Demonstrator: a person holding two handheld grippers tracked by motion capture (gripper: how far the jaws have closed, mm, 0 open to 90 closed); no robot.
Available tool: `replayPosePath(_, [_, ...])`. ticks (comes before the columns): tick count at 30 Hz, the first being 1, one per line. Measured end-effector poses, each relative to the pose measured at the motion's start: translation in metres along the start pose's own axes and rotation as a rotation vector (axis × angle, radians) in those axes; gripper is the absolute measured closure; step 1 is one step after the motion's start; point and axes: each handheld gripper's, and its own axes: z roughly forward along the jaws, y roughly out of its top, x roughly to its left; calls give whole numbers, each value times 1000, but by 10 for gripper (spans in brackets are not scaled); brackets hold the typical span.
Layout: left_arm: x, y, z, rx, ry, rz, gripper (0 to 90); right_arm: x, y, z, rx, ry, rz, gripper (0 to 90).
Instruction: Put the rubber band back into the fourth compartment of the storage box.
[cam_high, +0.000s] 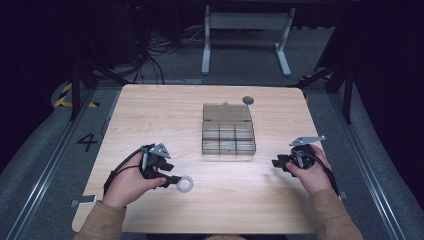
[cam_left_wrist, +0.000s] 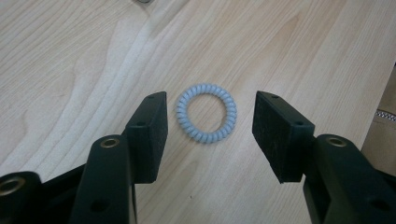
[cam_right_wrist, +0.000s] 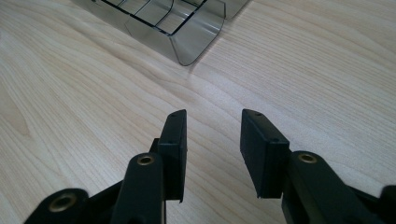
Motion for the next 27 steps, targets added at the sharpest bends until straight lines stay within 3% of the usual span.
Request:
replayPosePath(7, [-1,2,4,-16,-20,9,505,0,0,0,-1,5,3,626])
replayPosePath(11, [0,3,8,-29,-35,-6,537,0,0,0,-1,10,8,626])
replayPosePath(27, [-4,4,42,60,-77,18,557,0,0,0,-7,36,23,619])
